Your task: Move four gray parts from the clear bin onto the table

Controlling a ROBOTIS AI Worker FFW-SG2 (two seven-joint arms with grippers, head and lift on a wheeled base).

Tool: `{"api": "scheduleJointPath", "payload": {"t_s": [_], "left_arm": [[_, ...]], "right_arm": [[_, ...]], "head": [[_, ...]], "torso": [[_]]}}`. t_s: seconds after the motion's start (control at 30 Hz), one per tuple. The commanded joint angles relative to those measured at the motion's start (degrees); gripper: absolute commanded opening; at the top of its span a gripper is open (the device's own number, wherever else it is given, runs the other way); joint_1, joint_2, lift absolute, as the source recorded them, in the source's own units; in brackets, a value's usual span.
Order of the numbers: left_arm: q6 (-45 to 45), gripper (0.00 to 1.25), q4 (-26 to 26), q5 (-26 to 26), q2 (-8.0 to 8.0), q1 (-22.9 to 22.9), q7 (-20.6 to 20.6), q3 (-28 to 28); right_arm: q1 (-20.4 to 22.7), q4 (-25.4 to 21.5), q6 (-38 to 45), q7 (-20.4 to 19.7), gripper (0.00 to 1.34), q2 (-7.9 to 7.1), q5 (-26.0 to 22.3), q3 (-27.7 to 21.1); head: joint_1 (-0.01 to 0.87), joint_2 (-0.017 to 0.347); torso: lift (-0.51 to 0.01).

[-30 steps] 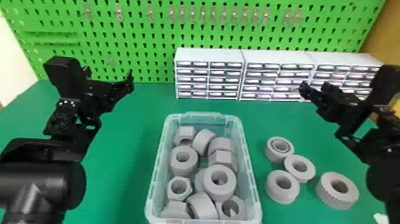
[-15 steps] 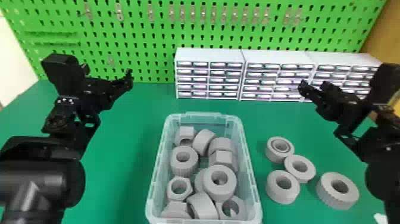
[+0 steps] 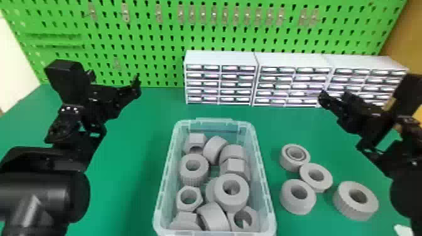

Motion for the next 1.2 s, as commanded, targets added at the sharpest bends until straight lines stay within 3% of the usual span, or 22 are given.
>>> {"api": "scheduleJointPath", "payload": {"t_s": [0.0, 0.67, 1.17], "left_arm": [[0.0, 1.15, 0.0, -0.1, 0.00, 0.6, 0.0, 0.1], [-0.3, 1.15, -0.1, -0.1, 0.00, 0.2, 0.0, 0.1], [-1.2, 1.15, 0.0, -0.8, 0.00, 0.0, 0.0, -0.6]], "right_arm": [[-0.1, 0.0, 0.0, 0.0, 0.82, -0.46, 0.0, 0.5], [-0.8, 0.0, 0.0, -0.7, 0.82, -0.46, -0.5, 1.9], [-0.5, 0.0, -0.3, -0.7, 0.82, -0.03, -0.9, 0.4]], "head": [[0.678, 0.034], [0.678, 0.034], [0.678, 0.034]], "torso": [[-0.050], [-0.050], [-0.050]]}}
